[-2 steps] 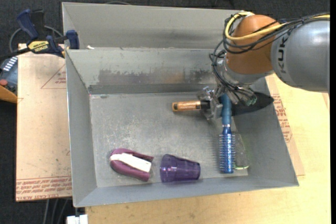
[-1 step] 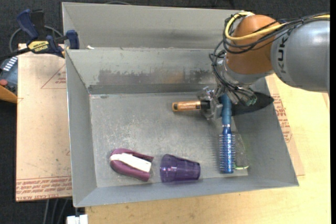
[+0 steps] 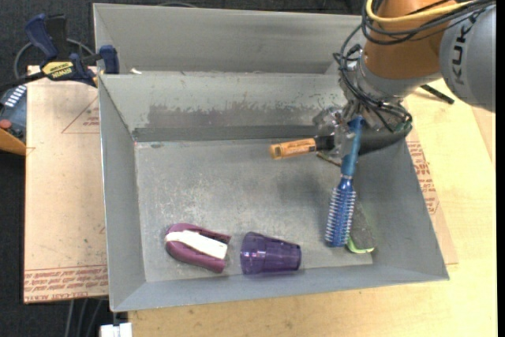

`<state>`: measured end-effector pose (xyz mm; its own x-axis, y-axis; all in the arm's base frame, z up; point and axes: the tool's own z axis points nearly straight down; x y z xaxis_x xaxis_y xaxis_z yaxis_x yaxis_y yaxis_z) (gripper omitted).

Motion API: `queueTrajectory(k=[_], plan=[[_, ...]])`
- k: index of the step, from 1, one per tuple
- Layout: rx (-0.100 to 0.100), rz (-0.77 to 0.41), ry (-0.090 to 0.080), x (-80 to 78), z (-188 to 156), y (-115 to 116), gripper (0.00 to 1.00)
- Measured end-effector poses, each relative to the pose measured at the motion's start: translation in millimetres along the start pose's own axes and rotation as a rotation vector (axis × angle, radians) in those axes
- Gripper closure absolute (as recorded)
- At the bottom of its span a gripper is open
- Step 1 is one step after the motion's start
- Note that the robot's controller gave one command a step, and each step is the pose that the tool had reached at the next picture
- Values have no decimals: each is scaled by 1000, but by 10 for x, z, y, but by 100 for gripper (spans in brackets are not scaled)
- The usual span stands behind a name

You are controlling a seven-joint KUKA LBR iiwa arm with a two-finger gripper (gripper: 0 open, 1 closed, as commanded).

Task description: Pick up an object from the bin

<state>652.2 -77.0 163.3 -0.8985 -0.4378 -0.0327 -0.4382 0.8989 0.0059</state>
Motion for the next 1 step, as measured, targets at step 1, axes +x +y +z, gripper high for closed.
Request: queueTrajectory(k=[1], plan=[[4, 80, -11, -33, -973, 282, 100]])
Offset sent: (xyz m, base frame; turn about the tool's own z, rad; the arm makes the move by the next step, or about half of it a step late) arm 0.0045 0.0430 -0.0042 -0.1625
